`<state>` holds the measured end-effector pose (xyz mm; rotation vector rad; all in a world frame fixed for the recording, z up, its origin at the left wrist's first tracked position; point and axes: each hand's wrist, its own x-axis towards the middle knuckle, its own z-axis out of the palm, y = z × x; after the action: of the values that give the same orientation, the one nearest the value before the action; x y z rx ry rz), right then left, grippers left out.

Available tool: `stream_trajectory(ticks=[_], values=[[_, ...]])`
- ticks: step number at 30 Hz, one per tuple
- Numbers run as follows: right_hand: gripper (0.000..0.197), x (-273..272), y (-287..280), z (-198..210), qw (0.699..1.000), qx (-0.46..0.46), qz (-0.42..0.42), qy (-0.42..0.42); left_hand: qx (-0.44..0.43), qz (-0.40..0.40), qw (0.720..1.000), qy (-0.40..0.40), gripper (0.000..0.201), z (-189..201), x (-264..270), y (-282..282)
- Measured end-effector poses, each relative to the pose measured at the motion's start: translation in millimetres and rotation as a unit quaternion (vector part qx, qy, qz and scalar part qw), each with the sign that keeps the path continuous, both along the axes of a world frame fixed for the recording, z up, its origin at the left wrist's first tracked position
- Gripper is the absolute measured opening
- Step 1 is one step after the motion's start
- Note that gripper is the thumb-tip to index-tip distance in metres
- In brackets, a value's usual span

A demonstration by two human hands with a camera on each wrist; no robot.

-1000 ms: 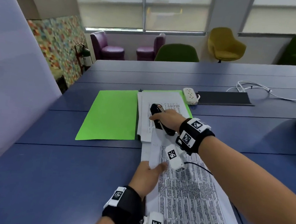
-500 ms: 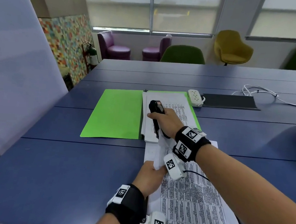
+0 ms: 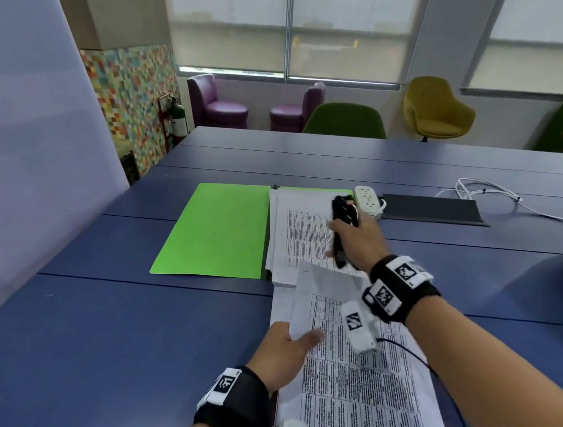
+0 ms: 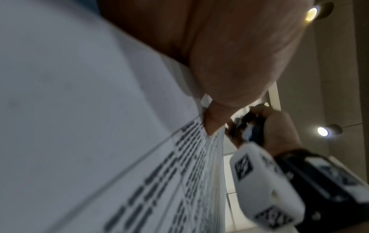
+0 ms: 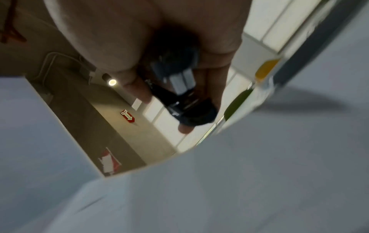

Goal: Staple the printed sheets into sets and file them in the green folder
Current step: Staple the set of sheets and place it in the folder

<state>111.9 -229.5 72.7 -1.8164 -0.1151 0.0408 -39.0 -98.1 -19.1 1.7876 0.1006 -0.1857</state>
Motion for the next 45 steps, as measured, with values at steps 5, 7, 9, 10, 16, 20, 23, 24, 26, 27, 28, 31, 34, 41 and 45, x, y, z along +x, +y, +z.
stream_trajectory(ticks=[5,7,9,10,16,20,23,24,26,27,28,31,34,41,45], values=[[0.034,13.9,-103.1,-27.1,0.916,-0.388,-0.094,0.037,-0.015,0.021,0.999,0.023,0.038,-5.8,2.2,-0.7],[0.043,11.7,-140.0,-49.0,0.873,-0.469,-0.110,0.079,-0.017,0.038,0.999,0.026,0.037,-5.8,2.5,-1.1],[0.050,9.1,-167.0,-66.7,0.846,-0.515,-0.093,0.102,-0.056,0.048,0.997,0.036,0.037,-8.4,4.4,-0.6],[0.052,10.5,-175.9,-71.7,0.846,-0.516,-0.080,0.108,-0.069,0.050,0.996,0.038,0.040,-7.1,4.9,-1.0],[0.078,-25.4,-160.6,-21.8,0.993,-0.077,-0.033,0.084,-0.152,0.086,0.984,-0.029,0.008,37.2,2.3,-0.4],[0.040,-73.6,-130.2,13.6,0.978,0.034,0.175,0.106,-0.175,0.132,0.965,-0.143,0.008,93.7,14.0,4.0],[0.024,-93.0,-113.5,43.6,0.993,0.012,0.119,-0.017,-0.121,0.136,0.949,-0.259,0.017,151.4,11.3,1.0],[0.025,-96.4,-110.5,52.6,0.993,0.045,0.103,-0.046,-0.117,0.133,0.940,-0.290,0.021,164.0,11.0,2.6],[0.017,-102.5,-109.6,62.2,0.985,0.106,0.098,-0.091,-0.116,0.123,0.924,-0.342,0.027,176.1,12.2,5.4],[0.018,-104.4,-110.2,61.2,0.984,0.105,0.105,-0.100,-0.113,0.113,0.924,-0.346,0.029,175.8,13.1,4.3],[0.019,-103.0,-113.0,51.7,0.986,0.086,0.111,-0.093,-0.103,0.107,0.933,-0.328,0.029,164.5,16.1,5.0],[0.031,-93.2,-125.9,-7.2,0.990,-0.053,0.130,-0.005,-0.055,0.082,0.978,-0.182,0.018,100.0,20.0,13.7],[0.056,-83.5,-136.9,-58.1,0.969,-0.140,0.171,0.107,0.034,-0.049,0.997,-0.042,0.014,29.4,22.6,33.7],[0.018,-45.4,-98.2,-27.1,0.999,0.006,-0.014,0.044,-0.044,0.122,0.989,-0.066,0.016,46.9,68.0,26.1],[0.025,-10.2,-72.7,0.6,0.995,0.005,-0.104,0.009,0.037,0.205,0.969,-0.129,0.013,70.9,115.0,23.9]])
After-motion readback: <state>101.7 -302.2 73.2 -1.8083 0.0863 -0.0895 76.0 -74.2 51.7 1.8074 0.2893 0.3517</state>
